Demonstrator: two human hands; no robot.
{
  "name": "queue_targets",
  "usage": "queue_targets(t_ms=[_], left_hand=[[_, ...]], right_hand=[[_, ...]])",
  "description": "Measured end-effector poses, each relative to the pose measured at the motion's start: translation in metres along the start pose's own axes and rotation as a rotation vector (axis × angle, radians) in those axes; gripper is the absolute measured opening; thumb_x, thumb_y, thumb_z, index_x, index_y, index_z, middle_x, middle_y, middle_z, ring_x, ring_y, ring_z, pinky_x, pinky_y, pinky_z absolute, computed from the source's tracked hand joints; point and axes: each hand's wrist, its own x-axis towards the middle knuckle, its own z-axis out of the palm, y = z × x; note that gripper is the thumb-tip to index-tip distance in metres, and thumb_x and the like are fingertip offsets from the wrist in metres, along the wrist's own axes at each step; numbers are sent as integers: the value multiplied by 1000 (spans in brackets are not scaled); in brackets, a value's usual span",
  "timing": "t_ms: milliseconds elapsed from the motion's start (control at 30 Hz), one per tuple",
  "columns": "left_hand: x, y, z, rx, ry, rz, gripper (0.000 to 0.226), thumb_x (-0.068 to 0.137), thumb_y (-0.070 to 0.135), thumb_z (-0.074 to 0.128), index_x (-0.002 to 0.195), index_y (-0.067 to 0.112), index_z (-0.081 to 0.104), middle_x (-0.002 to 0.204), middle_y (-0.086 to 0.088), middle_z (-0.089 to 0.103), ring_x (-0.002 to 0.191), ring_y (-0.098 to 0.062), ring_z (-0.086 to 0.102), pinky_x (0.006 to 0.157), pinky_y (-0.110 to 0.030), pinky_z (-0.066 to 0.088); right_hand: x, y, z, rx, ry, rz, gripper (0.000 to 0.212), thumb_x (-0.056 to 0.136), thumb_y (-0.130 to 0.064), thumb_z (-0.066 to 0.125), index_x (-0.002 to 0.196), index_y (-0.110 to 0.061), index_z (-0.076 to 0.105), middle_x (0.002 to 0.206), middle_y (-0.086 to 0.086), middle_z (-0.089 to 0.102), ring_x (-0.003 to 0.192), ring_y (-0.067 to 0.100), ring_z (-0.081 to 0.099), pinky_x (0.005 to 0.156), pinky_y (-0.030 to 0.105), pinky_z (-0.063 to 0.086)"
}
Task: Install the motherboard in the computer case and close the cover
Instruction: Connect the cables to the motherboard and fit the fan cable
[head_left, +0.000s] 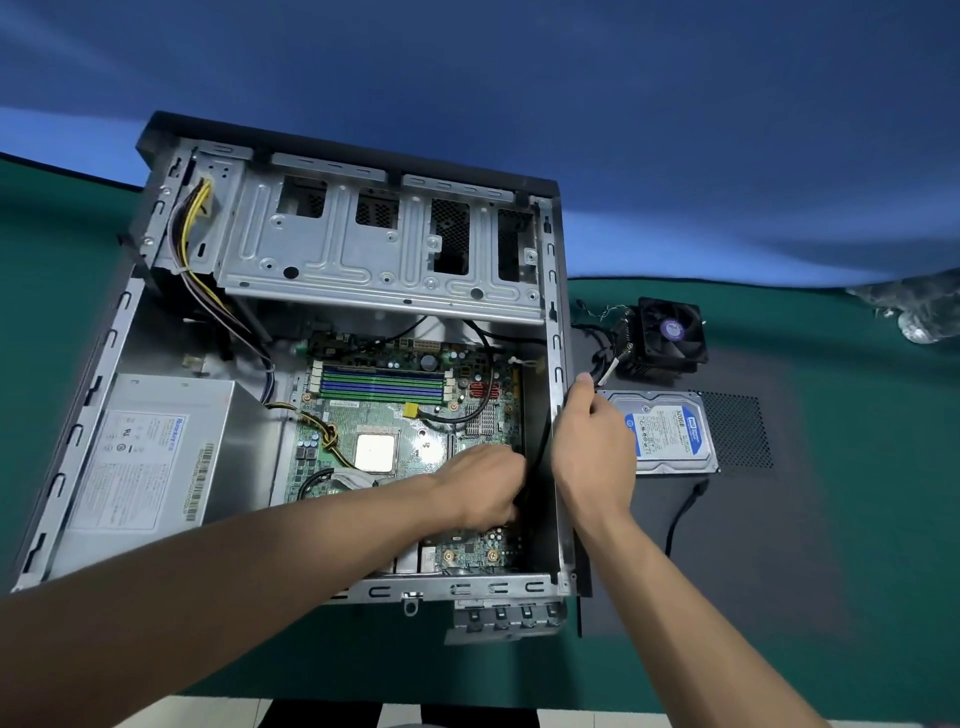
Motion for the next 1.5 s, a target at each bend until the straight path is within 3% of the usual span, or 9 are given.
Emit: queue_targets(t_ms=[167,333,467,600,867,1033,1167,1333,1500], left_hand=[[0,-3,0,-21,-11,-3,44,86,14,67,51,11,41,50,2,41,45,-3,43,43,-11,26],[0,-3,-2,-17,-7,-17,46,84,18,70,50,12,39,51,2,41,55,-15,48,45,-18,26],[0,-1,-1,-14,-6,-17,46,85,17,69,50,11,40,49,2,41,47,-3,41,46,-14,25],[-1,1,-2,-13,-7,-15,45,85,15,68,50,11,41,47,2,40,44,-3,40,43,-13,24],[0,4,-1,18,23,-32,41,82,10,67,49,9,41,47,-1,40,55,-20,50,57,-26,37],[3,0,1,-10,9,-55,41,81,16,70,52,11,43,49,2,40,47,-7,39,51,-21,30],[3,-3,2,-54,-6,-72,42,82,19,71,52,12,43,51,3,40,51,-12,43,50,-21,31],[2,-5,3,-81,-13,-70,46,82,23,72,49,13,41,48,4,39,45,-5,40,44,-18,27],[2,-2,4,-22,-6,-48,42,81,22,71,52,12,43,51,2,42,50,-13,45,44,-18,24]], right_hand=[[0,0,0,7,3,-1,50,100,-44,24,64,-19,48,66,-8,49,63,10,44,62,35,28],[0,1,0,5,4,-11,51,100,-45,23,66,-16,49,72,1,57,73,24,51,65,35,33],[0,2,1,-4,4,-14,52,100,-45,23,73,-14,55,74,1,57,78,27,52,67,35,35],[0,1,0,-4,5,-15,52,100,-44,24,72,-13,54,69,-2,52,76,27,50,66,35,31],[-1,-1,0,2,4,-12,51,100,-44,24,73,-13,54,72,0,53,78,28,49,67,35,32],[-1,-1,-1,4,0,-11,50,101,-43,24,73,-13,54,68,-4,49,75,26,47,65,35,29],[-1,-1,-1,11,1,-6,50,101,-43,24,67,-16,50,67,-6,49,71,23,46,64,35,28],[-1,-1,-1,17,5,-14,51,100,-43,25,66,-14,50,69,-2,53,69,21,47,61,35,29],[-1,-1,-1,14,3,-10,49,100,-43,25,68,-15,50,69,-2,52,73,24,48,65,35,30]])
